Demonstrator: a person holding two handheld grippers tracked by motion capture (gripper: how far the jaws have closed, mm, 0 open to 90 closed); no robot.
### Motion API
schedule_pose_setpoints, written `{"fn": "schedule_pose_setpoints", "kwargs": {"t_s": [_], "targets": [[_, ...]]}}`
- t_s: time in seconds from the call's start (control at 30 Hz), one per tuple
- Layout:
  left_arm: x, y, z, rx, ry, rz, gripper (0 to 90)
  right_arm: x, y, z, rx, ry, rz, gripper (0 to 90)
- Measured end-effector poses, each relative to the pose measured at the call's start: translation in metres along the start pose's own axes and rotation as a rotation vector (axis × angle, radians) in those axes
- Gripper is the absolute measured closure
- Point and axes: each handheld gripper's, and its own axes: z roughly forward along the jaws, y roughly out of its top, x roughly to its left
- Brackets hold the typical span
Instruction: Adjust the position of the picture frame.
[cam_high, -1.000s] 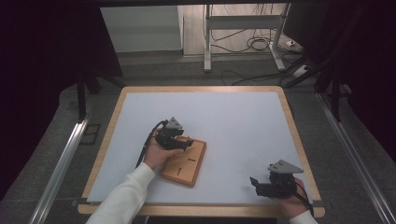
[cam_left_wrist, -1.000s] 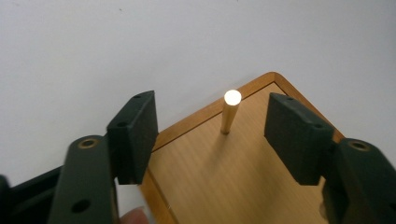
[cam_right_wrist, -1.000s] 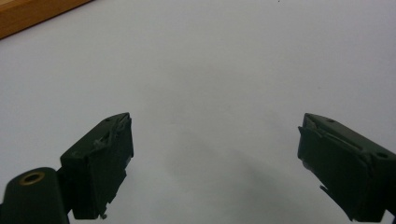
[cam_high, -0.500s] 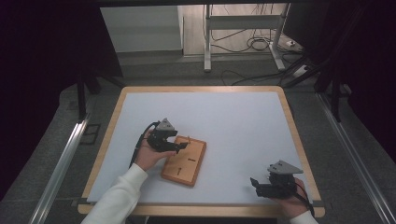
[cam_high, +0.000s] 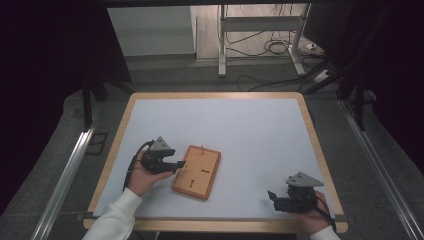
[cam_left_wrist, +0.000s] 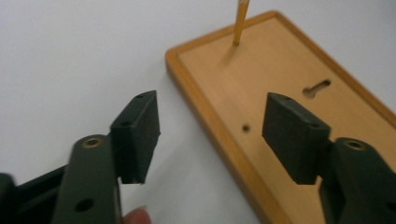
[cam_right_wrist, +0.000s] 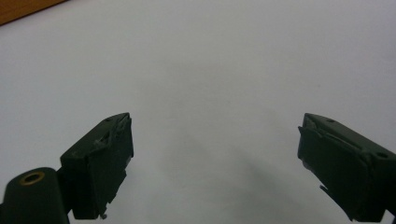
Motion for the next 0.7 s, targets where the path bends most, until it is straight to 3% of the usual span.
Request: {"fn": "schedule_pose_setpoints", "kwargs": {"t_s": [0.13, 0.37, 0.47, 0.7], "targets": [[-0.002, -0.012, -0.008, 0.034, 0.006, 0.033, 62.7, 0.000, 0.000, 0.000, 0.000, -0.006, -0.006, 10.7], [-0.008, -0.027, -0.017, 0.086, -0.046, 0.059, 84.4, 0.001, 0.000, 0.001, 0.009, -0.005, -0.012, 10.7], [-0.010, -0.032, -0.019, 0.103, -0.068, 0.057, 88.9, 0.001, 0.000, 0.002, 0.013, -0.006, -0.014, 10.7], [-0.013, -0.041, -0.021, 0.116, -0.111, 0.055, 89.5, 0.002, -0.001, 0.002, 0.018, -0.007, -0.017, 10.7]]}}
